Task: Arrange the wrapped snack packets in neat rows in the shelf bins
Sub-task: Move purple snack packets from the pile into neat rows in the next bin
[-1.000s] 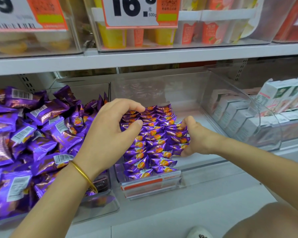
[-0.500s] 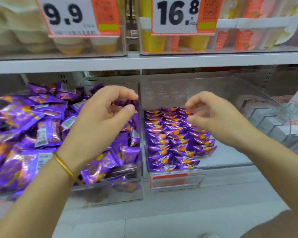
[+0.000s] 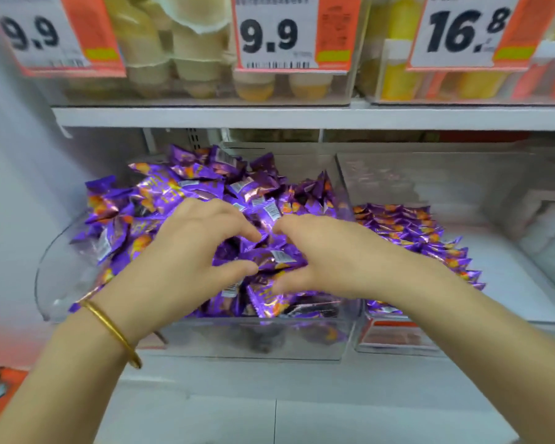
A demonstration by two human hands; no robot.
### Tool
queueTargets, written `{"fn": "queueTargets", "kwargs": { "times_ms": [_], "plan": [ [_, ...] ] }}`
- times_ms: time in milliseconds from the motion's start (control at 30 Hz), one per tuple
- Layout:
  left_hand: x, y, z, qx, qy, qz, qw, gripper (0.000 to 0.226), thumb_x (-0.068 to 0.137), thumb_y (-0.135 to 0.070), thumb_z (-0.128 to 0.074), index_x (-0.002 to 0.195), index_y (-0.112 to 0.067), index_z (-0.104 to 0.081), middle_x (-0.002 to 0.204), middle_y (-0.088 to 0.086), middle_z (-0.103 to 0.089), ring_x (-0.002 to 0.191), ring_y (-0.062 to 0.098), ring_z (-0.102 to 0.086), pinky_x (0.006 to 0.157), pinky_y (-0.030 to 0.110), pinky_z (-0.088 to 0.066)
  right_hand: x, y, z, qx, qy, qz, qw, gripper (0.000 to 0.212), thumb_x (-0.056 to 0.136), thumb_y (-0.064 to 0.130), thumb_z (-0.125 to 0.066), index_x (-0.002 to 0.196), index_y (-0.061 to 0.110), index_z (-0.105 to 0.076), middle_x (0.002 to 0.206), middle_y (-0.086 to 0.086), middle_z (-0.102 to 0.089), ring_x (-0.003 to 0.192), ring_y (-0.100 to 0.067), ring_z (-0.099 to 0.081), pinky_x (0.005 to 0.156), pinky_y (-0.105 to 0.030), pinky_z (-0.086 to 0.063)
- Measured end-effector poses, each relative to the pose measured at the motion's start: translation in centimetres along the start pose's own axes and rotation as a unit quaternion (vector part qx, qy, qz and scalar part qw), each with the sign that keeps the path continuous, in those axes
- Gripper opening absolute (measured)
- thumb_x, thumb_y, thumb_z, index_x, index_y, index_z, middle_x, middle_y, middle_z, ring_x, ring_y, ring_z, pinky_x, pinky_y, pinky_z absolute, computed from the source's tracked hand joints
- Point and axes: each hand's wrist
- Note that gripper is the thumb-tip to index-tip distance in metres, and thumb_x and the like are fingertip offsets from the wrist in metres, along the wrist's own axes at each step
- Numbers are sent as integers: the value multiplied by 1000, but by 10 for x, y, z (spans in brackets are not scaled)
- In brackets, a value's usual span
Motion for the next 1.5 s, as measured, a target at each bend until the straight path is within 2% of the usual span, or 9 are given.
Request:
{"fn": "queueTargets", "kwargs": {
  "times_ms": [433, 667, 800, 933, 1033, 1167, 1300, 1400, 1500],
  "plan": [
    [7, -9, -22, 47, 42, 49, 997, 30, 83, -39, -65, 112, -31, -59, 98, -13, -55, 103, 15, -45, 91, 34, -35, 5, 8, -8, 71, 33, -44, 996, 83, 64, 28, -85, 126, 19, -31, 101, -7, -49, 93, -28, -53, 79, -40, -48],
    [9, -5, -18, -79, -66, 110, 989, 17, 89, -23, -58, 74, -18, -53, 62, -5, -46, 59, 10, -43, 58, 18, -34, -2, 12, 0, 40, -35, -81, 995, 72, 73, 27, -79, 127, 17, -31, 92, -2, -50, 90, -28, -56, 75, -39, -49],
    [14, -8, -13, -220, -68, 150, 961, 9, 90, -17, -58, 81, -18, -58, 75, 0, -63, 71, 15, -60, 72, 27, -51, -16, 6, 21, 38, -139, -65, 987, 52, 74, 37, -76, 113, 22, -45, 104, 2, -52, 95, -22, -55, 81, -38, -47],
    [15, -15, -12, -308, -68, 168, 934, 15, 93, -14, -53, 102, -23, -59, 75, 21, -55, 72, 25, -66, 72, 41, -56, -15, -4, 17, 158, -150, -70, 973, 63, 69, 32, -81, 117, 29, -41, 85, 11, -49, 67, -3, -48, 64, -18, -41],
    [15, -20, -8, -451, -43, 192, 871, 18, 96, -17, -44, 99, -18, -62, 78, 9, -63, 68, 15, -68, 66, 36, -59, -10, -8, 10, 206, -156, -71, 963, 64, 67, 33, -82, 116, 28, -41, 82, 11, -48, 62, 0, -45, 58, -11, -38],
    [14, -22, -9, -446, -25, 183, 876, 16, 83, -15, -63, 98, -15, -56, 81, 3, -63, 69, 17, -64, 63, 33, -59, 2, -5, 7, 248, -157, -45, 955, 62, 64, 33, -83, 111, 24, -43, 79, 8, -51, 61, -3, -46, 55, -13, -37],
    [16, -10, 0, -420, -140, 204, 873, 17, 85, -5, -62, 96, -13, -51, 83, 13, -66, 61, 17, -66, 59, 30, -59, 12, -13, 18, 308, -135, -24, 941, 55, 67, 29, -81, 111, 25, -48, 97, 1, -58, 66, -15, -57, 63, -26, -48],
    [16, 0, 9, -425, -212, 213, 854, 19, 89, -5, -57, 104, -15, -50, 77, 10, -63, 59, 17, -66, 57, 29, -59, 28, -21, 19, 166, -98, -18, 981, 44, 78, 24, -74, 117, 29, -53, 111, 0, -52, 80, -21, -56, 80, -30, -49],
    [15, 1, 8, -413, -190, 220, 863, 21, 92, -8, -54, 110, -16, -51, 85, 18, -59, 59, 15, -66, 57, 31, -59, 46, -15, 2, 11, 24, -1, 1000, 67, 77, 28, -74, 135, 29, -41, 113, -4, -38, 99, -25, -51, 91, -37, -45]
  ]
}}
Point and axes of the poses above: each hand's wrist, its own x-axis towards the middle knuckle, its own z-axis out of the back of the hand, y = z × x
